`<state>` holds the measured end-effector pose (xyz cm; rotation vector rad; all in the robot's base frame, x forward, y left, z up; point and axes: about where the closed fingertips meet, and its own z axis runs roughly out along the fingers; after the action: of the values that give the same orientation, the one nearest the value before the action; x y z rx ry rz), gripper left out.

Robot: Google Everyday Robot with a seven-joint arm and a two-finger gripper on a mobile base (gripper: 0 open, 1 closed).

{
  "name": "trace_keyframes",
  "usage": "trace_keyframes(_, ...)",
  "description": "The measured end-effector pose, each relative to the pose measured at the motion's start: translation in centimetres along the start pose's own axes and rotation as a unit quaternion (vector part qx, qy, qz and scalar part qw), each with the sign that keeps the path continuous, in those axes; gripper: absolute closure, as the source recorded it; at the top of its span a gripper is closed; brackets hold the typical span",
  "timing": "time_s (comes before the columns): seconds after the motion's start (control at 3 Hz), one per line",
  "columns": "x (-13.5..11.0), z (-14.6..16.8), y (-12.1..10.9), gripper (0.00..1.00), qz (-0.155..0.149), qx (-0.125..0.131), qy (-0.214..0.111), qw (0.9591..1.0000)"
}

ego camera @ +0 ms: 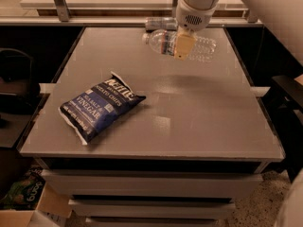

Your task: Move water bottle near blue chip bag

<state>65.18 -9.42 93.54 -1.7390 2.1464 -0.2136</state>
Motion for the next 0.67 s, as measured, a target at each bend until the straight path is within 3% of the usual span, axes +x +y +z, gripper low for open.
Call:
trace_keyframes(0.33,0.3,0.8,2.8,1.00,-0.073,-0.004,-0.013,0.9972)
trace_keyframes(0.67,1.7,1.4,6.5,1.00,-0.151,-0.015,-0.018,0.9882)
